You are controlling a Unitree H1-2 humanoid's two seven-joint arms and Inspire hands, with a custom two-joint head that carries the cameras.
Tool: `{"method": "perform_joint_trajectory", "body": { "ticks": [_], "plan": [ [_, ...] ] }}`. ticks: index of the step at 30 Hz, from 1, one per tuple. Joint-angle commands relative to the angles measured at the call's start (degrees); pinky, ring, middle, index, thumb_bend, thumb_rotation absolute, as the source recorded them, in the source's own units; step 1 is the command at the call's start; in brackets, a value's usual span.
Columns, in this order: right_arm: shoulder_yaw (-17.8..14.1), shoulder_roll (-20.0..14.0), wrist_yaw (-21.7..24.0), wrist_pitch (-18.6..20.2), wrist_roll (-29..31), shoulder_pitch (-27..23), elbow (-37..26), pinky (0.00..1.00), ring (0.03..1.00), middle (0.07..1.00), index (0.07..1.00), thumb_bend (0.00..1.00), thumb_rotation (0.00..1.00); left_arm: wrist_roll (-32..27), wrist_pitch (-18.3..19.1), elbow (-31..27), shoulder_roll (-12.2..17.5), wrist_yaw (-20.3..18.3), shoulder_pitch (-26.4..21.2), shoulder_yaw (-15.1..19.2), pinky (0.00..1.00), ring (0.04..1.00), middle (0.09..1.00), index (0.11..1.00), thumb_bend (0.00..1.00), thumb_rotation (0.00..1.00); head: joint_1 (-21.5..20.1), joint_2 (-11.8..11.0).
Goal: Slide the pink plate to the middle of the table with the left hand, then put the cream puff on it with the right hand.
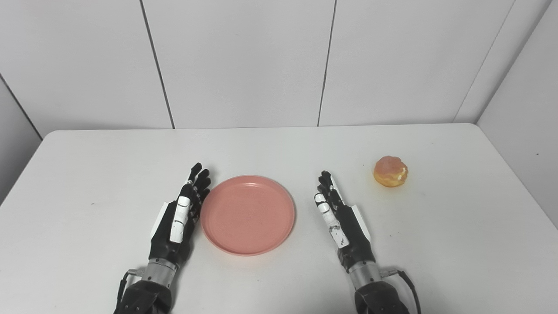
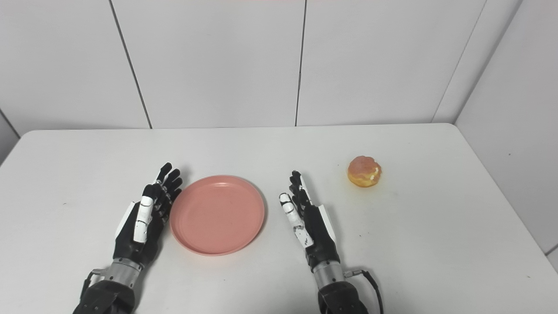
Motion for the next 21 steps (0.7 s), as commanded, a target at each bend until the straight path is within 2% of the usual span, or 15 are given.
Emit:
{"method": "perform_joint_trajectory", "body": {
  "ticks": [1, 7, 14, 21],
  "plan": [
    [0.24, 0.12, 1.01, 0.42, 0.64, -0.27, -1.13, 1.0, 0.987, 0.992, 1.0, 0.54, 0.88, 0.39, -2.25, 2.18, -2.1, 0.53, 3.83, -1.21, 1.0, 1.0, 0.999, 0.996, 0.72, 0.99, 0.01, 0.06],
    [0.27, -0.01, 0.87, 0.5, 0.54, -0.26, -1.01, 1.0, 0.992, 0.99, 1.0, 0.55, 0.88, 0.65, -3.07, 2.73, -2.24, 0.57, 3.8, -1.58, 1.0, 1.0, 1.0, 1.0, 0.71, 1.0, 0.01, 0.06],
    [0.16, -0.06, 0.94, -0.16, 0.77, -0.23, -0.92, 1.0, 0.987, 0.985, 1.0, 0.54, 0.87, 1.57, -1.48, 0.59, -2.83, 1.64, 4.72, -2.66, 1.0, 1.0, 1.0, 0.994, 0.64, 1.0, 0.28, -0.06],
    [0.08, -0.43, 1.12, 0.03, 0.63, -0.19, -1.09, 1.0, 0.988, 0.988, 1.0, 0.57, 0.87, 2.65, -0.32, -1.54, -3.4, 1.92, 5.5, -3.88, 1.0, 1.0, 0.997, 0.989, 0.61, 1.0, 0.97, 0.19]
  ]
}}
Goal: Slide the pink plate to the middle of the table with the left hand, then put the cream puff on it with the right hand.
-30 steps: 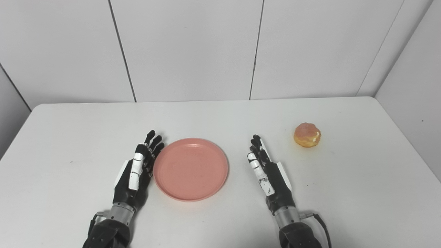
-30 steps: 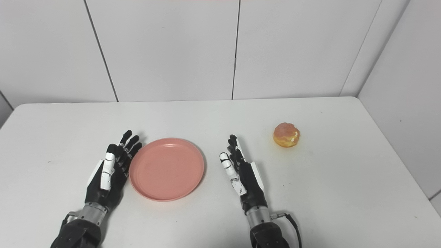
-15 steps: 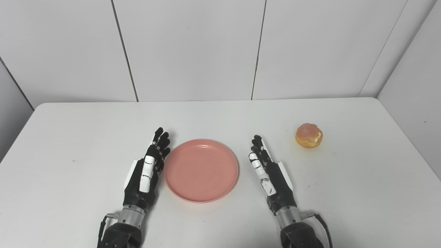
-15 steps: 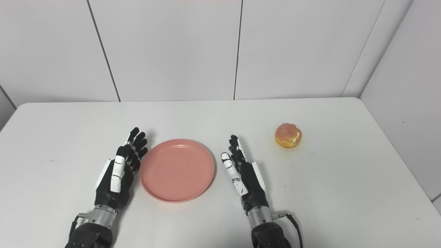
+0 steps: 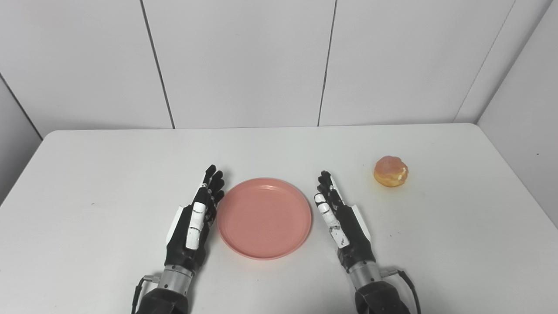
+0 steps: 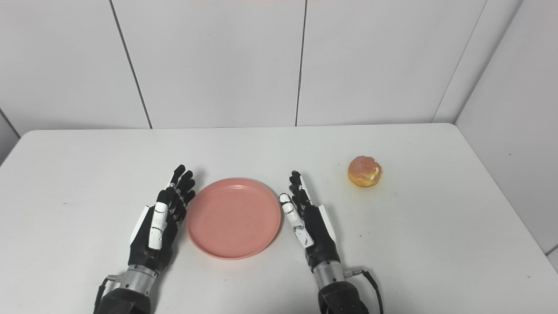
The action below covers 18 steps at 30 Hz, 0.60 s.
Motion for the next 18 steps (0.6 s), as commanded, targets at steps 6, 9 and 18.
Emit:
{"method": "perform_joint_trajectory", "body": {
  "ticks": [6, 9, 18],
  "plan": [
    [-0.12, -0.27, 0.9, -0.15, 0.56, -0.17, -1.21, 1.0, 0.989, 0.987, 1.0, 0.56, 0.87, 2.03, 1.27, 0.54, -0.49, 1.06, 3.01, -1.74, 1.0, 1.0, 1.0, 0.996, 0.62, 1.0, 0.44, 0.25],
    [-0.29, -0.35, 0.94, -0.16, 0.73, -0.16, -1.29, 1.0, 0.994, 0.989, 1.0, 0.58, 0.87, 3.12, -0.27, 2.02, -0.53, 1.99, 2.28, -1.6, 1.0, 1.0, 0.997, 0.99, 0.59, 1.0, 0.65, 0.25],
    [-0.33, -0.51, 1.09, -0.37, 1.03, -0.12, -1.48, 1.0, 0.998, 0.989, 1.0, 0.57, 0.87, 1.93, -2.48, 6.92, -0.34, 3.37, -0.45, 1.1, 1.0, 1.0, 1.0, 0.998, 0.57, 1.0, 0.79, 0.35]
  ]
}}
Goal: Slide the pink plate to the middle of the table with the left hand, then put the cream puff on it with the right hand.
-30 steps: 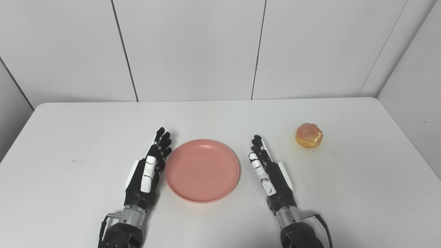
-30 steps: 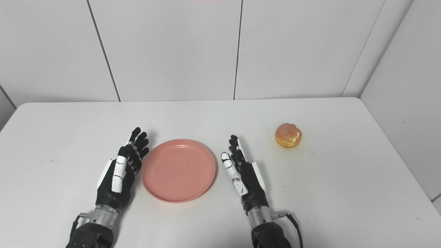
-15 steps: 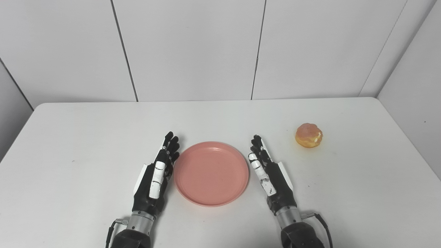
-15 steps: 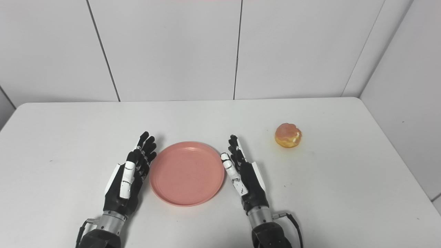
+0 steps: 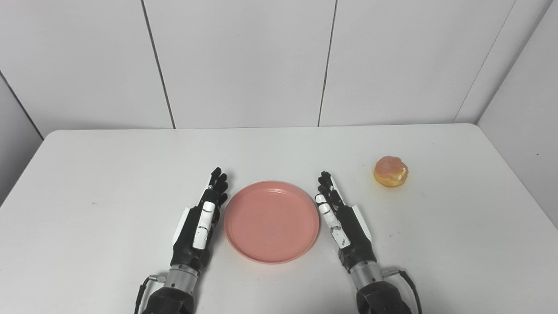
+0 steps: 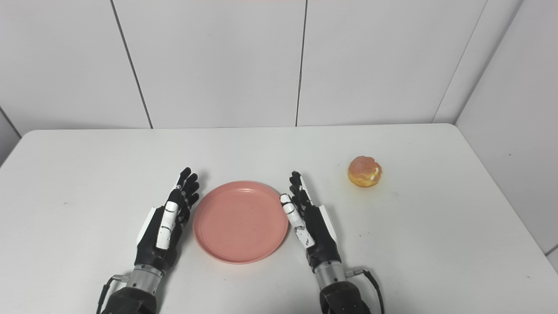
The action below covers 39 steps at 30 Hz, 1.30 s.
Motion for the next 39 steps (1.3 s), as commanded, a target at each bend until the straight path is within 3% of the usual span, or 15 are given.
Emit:
{"method": "perform_joint_trajectory", "body": {
  "ticks": [1, 8, 17, 21, 25, 29, 33, 39],
  "plan": [
    [-0.14, -0.15, 0.6, -0.43, 0.55, -0.25, -1.3, 1.0, 0.999, 0.989, 1.0, 0.57, 0.87, -0.65, -3.03, 4.86, 0.08, 0.09, 1.53, 0.54, 1.0, 1.0, 1.0, 0.998, 0.57, 1.0, 0.09, 0.09],
    [-0.32, -0.13, -0.24, -1.56, -0.01, -0.64, -0.92, 1.0, 0.994, 0.983, 1.0, 0.56, 0.87, 1.11, -7.83, 10.71, 1.03, 1.31, -0.95, 1.49, 1.0, 1.0, 1.0, 1.0, 0.65, 1.0, 0.16, 0.06],
    [-1.83, -0.96, -2.1, -2.52, -2.44, -2.3, -0.19, 1.0, 0.986, 0.978, 0.998, 0.56, 0.87, 2.26, -9.38, 12.8, 1.26, 2.86, -2.1, 1.74, 1.0, 1.0, 1.0, 1.0, 0.6, 1.0, 0.18, -0.01],
    [-3.71, -1.03, -5.94, -2.34, -5.56, -3.79, 0.03, 0.99, 0.961, 0.956, 0.966, 0.57, 0.88, 2.19, -8.32, 12.05, 1.17, 2.6, -1.67, 1.36, 1.0, 1.0, 1.0, 1.0, 0.64, 1.0, 0.31, 0.0],
    [-5.4, -2.55, -4.8, -4.55, -3.1, -5.74, 0.59, 1.0, 0.992, 0.983, 0.988, 0.56, 0.86, 0.92, -5.78, 9.71, 0.68, 1.69, -0.65, 0.95, 1.0, 1.0, 0.999, 0.997, 0.64, 1.0, 0.27, 0.02],
    [-6.26, -4.31, -6.93, -4.02, -6.45, -7.0, -0.71, 1.0, 0.989, 0.979, 0.991, 0.58, 0.88, 0.41, -2.03, 6.26, 0.26, 1.03, 0.69, 0.26, 1.0, 1.0, 0.986, 0.981, 0.6, 1.0, 0.34, -0.07],
    [-7.17, -6.79, -8.59, -6.21, -8.79, -8.98, -0.61, 1.0, 0.977, 0.972, 0.984, 0.58, 0.88, 1.06, 2.93, 2.59, 0.42, 0.9, 1.48, -0.59, 1.0, 0.98, 0.966, 0.966, 0.6, 1.0, 0.38, -0.04],
    [-8.84, -9.68, -11.07, -8.42, -11.34, -11.08, -0.6, 0.93, 0.944, 0.959, 0.967, 0.63, 0.82, 1.33, 4.52, 1.22, 0.74, 0.89, 1.71, -0.76, 0.96, 0.928, 0.917, 0.924, 0.63, 1.0, 0.41, -0.02]
  ]
}}
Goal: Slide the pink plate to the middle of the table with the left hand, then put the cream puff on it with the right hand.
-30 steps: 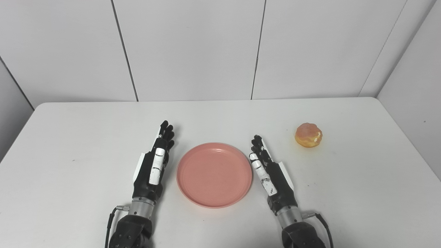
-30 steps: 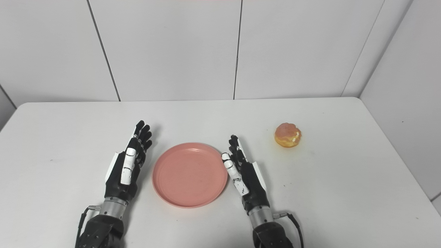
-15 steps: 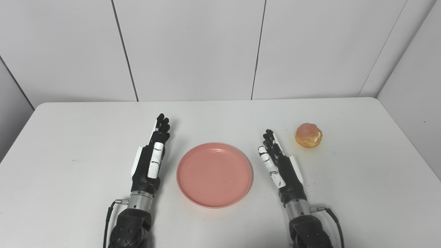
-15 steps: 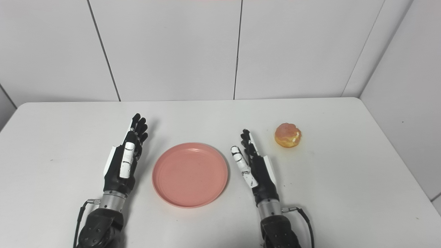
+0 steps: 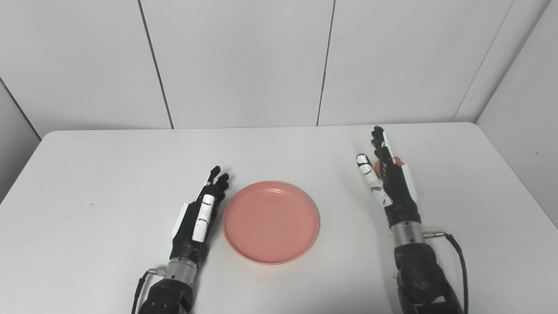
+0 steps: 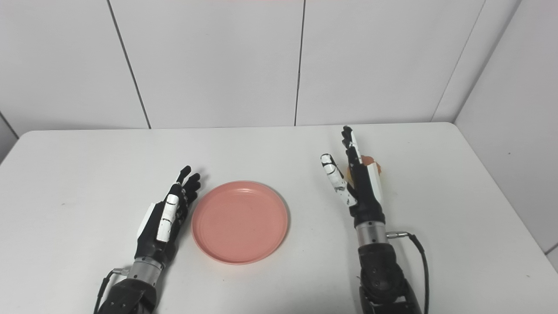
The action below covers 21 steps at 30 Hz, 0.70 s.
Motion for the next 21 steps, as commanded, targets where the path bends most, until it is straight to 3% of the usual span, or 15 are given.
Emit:
{"method": "perform_joint_trajectory", "body": {
  "ticks": [1, 8, 21],
  "plan": [
    [-0.86, -1.39, -2.15, -3.56, -1.92, -2.19, -1.83, 0.93, 0.944, 0.954, 0.96, 0.62, 0.81, -0.01, 0.57, 1.1, 0.31, -0.28, 2.67, -0.22, 0.95, 0.923, 0.91, 0.919, 0.63, 1.0, 0.06, 0.07],
    [-2.38, -4.66, -4.42, -2.99, -5.1, -4.51, -2.09, 0.92, 0.942, 0.944, 0.959, 0.57, 0.77, 0.32, -0.58, 1.66, 0.51, -0.25, 2.59, -0.22, 0.94, 0.905, 0.894, 0.9, 0.64, 1.0, 0.02, 0.08],
    [-4.87, -9.14, -3.04, 7.39, -6.56, -6.06, -1.39, 0.92, 0.945, 0.95, 0.954, 0.6, 0.58, 0.47, -0.65, 1.36, 0.5, -0.01, 2.74, 0.16, 0.93, 0.914, 0.9, 0.896, 0.62, 1.0, -1.2, 0.17]
  ]
}}
